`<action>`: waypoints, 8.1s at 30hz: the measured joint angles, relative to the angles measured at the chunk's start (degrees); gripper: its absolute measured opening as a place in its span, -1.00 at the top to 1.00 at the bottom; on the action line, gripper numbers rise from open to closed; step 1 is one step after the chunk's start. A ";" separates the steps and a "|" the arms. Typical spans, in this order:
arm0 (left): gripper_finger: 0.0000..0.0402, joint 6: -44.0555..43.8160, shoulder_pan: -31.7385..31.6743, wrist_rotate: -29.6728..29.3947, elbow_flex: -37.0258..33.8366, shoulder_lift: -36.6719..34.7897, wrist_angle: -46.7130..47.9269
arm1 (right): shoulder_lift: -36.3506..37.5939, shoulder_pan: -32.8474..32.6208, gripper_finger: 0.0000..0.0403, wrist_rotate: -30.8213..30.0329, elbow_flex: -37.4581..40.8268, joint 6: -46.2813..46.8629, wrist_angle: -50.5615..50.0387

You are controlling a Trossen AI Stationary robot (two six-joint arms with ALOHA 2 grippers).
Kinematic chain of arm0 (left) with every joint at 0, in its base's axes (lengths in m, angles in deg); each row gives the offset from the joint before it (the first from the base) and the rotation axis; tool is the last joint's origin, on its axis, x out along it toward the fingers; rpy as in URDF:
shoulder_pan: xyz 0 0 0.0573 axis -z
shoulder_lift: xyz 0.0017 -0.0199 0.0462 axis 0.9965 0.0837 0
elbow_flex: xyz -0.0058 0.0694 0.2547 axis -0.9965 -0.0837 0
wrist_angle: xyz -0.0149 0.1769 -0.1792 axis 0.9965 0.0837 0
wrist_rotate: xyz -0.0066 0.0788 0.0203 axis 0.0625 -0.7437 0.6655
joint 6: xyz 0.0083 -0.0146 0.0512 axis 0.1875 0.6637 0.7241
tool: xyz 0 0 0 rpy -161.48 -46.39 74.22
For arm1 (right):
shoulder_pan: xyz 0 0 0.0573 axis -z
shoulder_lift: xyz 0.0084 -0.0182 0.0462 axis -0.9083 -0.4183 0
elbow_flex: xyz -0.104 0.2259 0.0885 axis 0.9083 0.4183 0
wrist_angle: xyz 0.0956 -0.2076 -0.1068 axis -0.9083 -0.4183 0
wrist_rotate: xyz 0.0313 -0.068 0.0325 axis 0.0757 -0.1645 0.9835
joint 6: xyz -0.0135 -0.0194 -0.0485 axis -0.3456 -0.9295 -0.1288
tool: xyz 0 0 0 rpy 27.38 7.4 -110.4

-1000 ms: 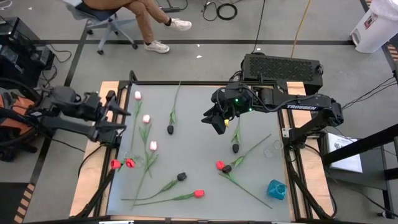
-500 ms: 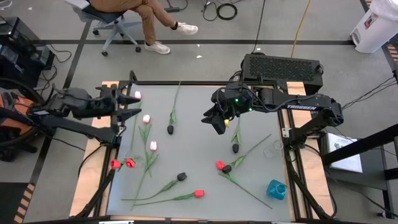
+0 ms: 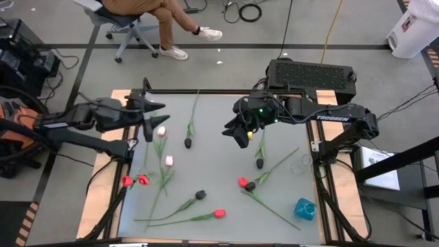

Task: Sort flowers into vase by color
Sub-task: Put the top left black tulip into the right transparent vase

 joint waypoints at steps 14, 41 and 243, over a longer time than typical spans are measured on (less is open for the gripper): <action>-0.12 6.01 -15.63 9.24 0.00 4.26 0.45 | 0.00 -0.01 0.21 0.00 0.02 0.00 0.01; -0.12 19.64 -23.40 19.22 0.00 20.25 16.04 | -0.02 -0.01 0.21 0.00 0.02 6.08 0.01; 0.95 -29.26 -25.78 37.78 23.50 32.15 9.76 | -0.02 0.15 0.21 0.02 0.02 -10.20 0.01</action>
